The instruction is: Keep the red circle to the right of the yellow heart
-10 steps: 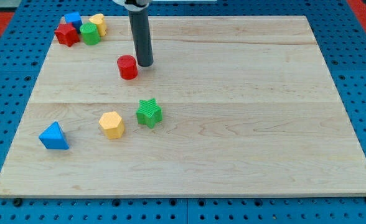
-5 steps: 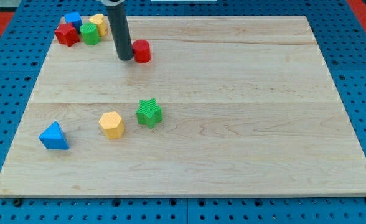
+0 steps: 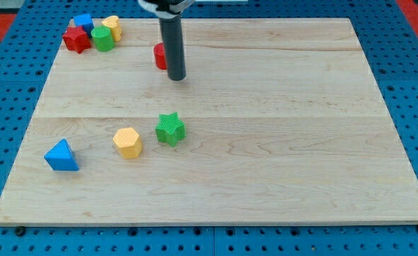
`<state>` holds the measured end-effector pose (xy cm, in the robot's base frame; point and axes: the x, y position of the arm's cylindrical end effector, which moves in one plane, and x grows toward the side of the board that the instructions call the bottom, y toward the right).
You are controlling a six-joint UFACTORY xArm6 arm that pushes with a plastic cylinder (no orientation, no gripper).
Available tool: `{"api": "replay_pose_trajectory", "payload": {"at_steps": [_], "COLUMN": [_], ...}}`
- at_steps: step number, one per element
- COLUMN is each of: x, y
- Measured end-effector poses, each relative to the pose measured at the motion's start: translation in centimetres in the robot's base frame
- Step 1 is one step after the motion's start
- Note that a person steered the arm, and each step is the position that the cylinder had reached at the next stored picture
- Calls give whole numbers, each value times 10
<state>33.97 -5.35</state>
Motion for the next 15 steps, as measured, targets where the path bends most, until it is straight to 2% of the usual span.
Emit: {"api": "replay_pose_trajectory", "payload": {"at_steps": [1, 2, 3, 4, 6, 9, 11, 12, 13, 14, 15], "x": [-44, -42, -2, -3, -64, -79, -106, -100, -69, -13, 69], "y": [-9, -24, -18, -32, -55, -72, -96, -77, -12, 57, 107]}}
